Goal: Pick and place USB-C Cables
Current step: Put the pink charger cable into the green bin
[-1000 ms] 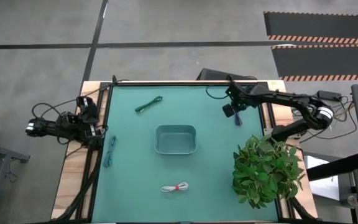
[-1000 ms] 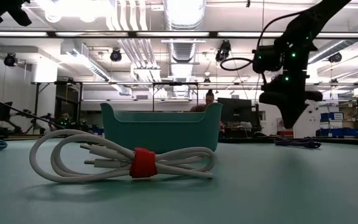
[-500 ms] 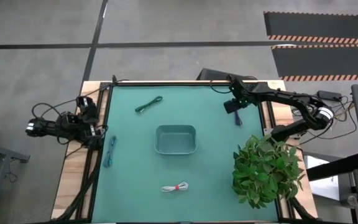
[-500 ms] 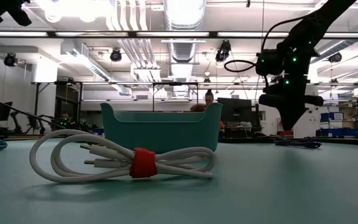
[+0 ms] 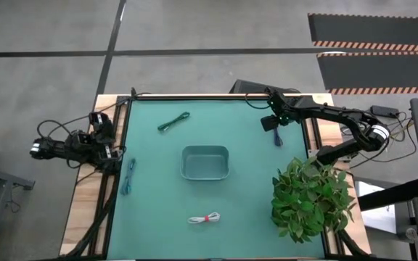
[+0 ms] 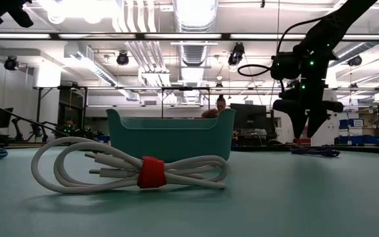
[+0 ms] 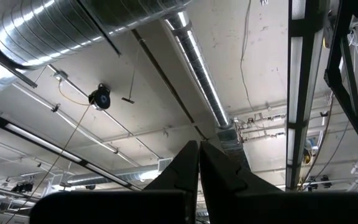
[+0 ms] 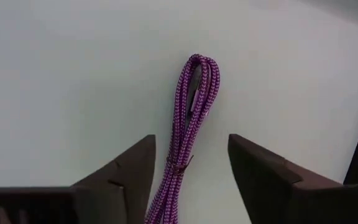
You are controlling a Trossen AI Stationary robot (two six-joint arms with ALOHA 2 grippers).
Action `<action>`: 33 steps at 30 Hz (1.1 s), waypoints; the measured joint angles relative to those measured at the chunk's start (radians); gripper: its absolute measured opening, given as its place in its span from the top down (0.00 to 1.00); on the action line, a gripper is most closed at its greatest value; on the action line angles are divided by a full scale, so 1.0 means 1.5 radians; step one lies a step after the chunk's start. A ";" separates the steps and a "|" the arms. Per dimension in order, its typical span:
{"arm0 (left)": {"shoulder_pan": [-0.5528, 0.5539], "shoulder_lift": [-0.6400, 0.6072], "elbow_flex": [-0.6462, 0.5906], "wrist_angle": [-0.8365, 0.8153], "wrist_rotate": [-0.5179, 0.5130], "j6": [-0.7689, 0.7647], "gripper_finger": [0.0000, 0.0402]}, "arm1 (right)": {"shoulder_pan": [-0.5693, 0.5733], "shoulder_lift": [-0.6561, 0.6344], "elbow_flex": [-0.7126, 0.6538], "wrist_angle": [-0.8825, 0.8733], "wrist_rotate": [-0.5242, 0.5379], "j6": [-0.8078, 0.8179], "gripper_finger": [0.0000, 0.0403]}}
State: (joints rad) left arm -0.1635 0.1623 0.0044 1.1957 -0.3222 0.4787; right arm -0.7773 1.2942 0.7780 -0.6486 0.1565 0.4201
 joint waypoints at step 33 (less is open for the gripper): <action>0.000 0.000 0.000 0.000 0.000 0.000 1.00 | 0.001 0.011 -0.152 0.200 0.003 0.022 0.47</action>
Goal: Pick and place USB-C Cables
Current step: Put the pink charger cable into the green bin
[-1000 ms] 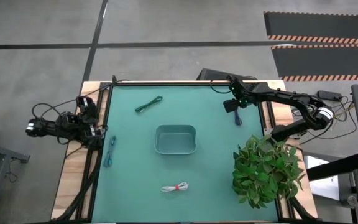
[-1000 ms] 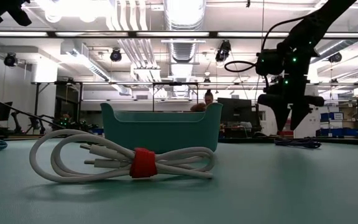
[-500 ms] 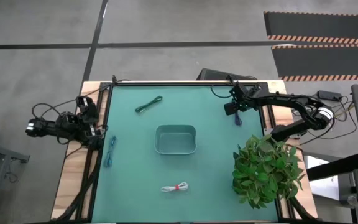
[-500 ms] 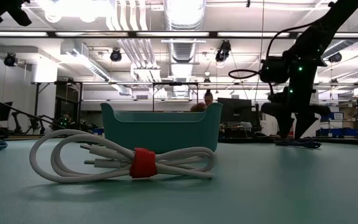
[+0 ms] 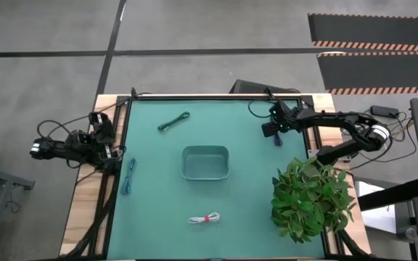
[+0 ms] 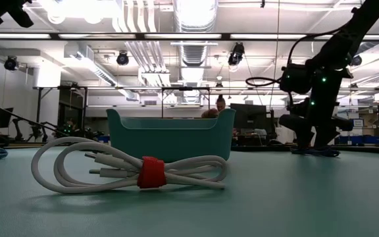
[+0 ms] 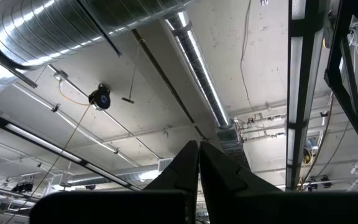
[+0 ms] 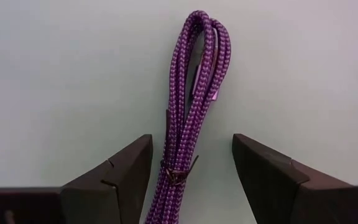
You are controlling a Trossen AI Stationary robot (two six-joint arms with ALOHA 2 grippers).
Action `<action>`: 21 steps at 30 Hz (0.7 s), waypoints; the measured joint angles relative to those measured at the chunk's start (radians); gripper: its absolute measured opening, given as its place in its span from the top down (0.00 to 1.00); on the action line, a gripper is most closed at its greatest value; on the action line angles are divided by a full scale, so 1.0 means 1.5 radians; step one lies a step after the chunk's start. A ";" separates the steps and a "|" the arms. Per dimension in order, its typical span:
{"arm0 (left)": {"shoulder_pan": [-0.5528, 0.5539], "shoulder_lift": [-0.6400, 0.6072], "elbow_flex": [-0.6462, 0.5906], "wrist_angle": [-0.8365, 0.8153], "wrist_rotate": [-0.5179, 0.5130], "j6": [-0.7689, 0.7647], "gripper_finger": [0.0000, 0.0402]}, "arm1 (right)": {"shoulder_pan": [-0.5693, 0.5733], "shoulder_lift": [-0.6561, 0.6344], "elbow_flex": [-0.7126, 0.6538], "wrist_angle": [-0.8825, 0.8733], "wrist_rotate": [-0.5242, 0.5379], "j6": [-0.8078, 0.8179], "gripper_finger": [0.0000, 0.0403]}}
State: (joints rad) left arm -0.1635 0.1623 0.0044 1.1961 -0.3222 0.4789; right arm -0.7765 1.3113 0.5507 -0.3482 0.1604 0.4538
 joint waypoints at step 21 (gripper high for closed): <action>0.000 0.000 0.000 0.000 0.000 0.000 1.00 | 0.000 0.007 -0.002 -0.001 -0.008 0.008 0.81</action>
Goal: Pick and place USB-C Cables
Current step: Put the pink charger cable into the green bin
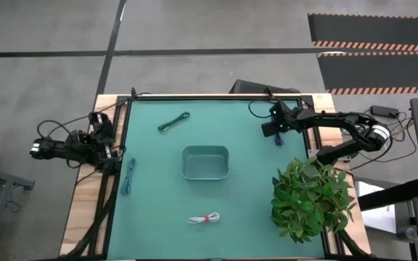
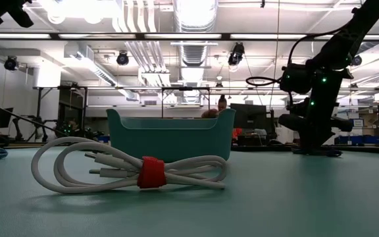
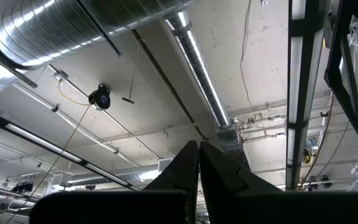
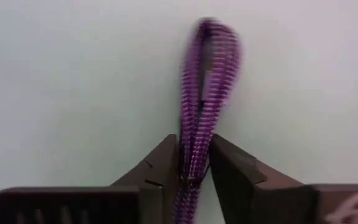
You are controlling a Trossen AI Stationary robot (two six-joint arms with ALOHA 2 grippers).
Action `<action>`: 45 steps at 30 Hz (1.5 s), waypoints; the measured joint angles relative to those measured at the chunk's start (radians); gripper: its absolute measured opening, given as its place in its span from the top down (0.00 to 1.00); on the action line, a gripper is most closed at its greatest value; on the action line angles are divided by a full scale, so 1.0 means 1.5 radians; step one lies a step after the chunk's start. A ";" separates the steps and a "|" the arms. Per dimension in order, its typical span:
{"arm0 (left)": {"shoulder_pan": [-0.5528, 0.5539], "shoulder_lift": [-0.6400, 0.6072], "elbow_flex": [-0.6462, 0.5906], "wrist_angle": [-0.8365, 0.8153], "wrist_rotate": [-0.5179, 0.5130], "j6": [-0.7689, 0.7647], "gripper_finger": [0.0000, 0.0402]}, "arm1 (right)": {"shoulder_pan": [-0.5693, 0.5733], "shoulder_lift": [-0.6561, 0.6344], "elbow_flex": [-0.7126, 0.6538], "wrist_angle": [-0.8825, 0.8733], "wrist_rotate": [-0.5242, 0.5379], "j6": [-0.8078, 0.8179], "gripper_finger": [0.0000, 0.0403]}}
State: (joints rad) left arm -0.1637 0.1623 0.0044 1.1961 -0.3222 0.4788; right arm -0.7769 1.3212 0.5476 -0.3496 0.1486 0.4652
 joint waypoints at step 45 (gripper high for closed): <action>0.000 0.000 0.000 0.001 0.000 0.000 1.00 | 0.163 -0.215 -0.002 0.239 -0.011 -0.011 0.92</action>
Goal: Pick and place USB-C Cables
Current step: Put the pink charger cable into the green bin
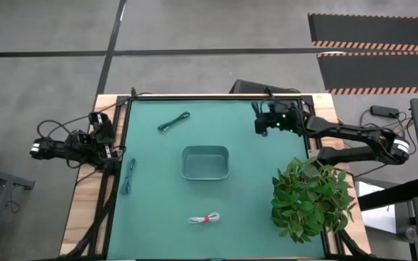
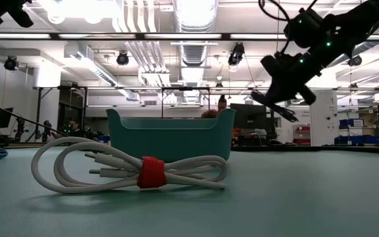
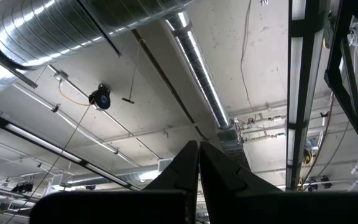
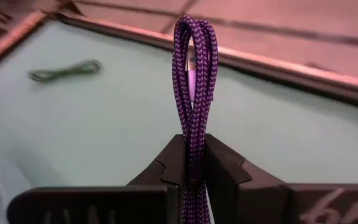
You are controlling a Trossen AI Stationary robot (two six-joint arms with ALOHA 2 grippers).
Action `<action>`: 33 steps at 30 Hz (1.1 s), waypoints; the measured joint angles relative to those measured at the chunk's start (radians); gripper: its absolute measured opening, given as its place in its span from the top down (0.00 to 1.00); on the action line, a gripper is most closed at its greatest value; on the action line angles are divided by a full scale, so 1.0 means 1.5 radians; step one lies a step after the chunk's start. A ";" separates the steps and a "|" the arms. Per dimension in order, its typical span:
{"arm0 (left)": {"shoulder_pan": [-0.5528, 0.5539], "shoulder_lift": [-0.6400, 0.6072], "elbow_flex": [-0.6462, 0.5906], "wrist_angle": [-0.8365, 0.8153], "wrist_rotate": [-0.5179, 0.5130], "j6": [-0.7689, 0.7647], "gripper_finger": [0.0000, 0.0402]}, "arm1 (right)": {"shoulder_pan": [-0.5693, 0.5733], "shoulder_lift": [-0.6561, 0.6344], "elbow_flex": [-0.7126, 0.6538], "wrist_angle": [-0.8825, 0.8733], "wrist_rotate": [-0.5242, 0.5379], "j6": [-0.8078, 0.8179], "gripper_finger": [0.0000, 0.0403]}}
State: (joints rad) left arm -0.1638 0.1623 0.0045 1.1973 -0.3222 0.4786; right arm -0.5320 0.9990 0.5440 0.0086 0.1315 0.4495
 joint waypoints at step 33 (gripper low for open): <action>0.000 0.001 0.003 -0.001 0.000 0.000 1.00 | 0.206 0.206 -0.041 0.703 -0.006 -0.179 0.92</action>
State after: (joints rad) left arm -0.1637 0.1631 0.0090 1.1957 -0.3222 0.4782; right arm -0.2231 1.3075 0.4828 1.0628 0.1230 0.1816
